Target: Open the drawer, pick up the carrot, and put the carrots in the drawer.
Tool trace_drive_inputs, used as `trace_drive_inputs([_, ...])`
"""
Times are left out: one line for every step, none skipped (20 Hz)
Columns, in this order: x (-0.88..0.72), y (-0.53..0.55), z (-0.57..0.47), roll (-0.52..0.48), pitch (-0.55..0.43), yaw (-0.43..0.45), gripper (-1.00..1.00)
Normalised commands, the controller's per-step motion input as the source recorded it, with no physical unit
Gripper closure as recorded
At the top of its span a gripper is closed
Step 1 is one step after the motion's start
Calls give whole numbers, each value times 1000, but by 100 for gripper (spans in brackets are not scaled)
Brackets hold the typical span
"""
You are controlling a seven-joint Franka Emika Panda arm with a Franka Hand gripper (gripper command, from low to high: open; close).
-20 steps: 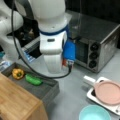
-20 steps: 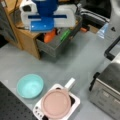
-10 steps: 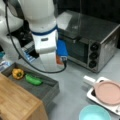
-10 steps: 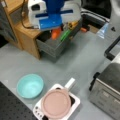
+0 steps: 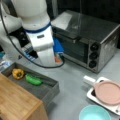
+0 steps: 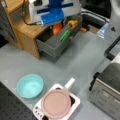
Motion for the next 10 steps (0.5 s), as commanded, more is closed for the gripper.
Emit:
trace_drive_inputs([-32, -206, -155, -103, -94, 392, 100])
trace_drive_inputs([21, -249, -157, -111, -99, 413, 100])
trace_drive_inputs([64, -285, -153, -121, -103, 423, 100])
trace_drive_inputs([91, -310, -147, -127, -109, 420, 100])
trace_drive_inputs([96, -321, -138, -129, -108, 409, 100])
trace_drive_inputs([79, -319, -131, -129, -109, 406, 100])
trace_drive_inputs([46, -306, -127, -124, -107, 383, 100])
trace_drive_inputs([17, -280, -119, -114, -99, 345, 100])
trace_drive_inputs([-23, -250, -127, -91, -88, 317, 100])
trace_drive_inputs([-52, -216, -125, -81, -80, 283, 100])
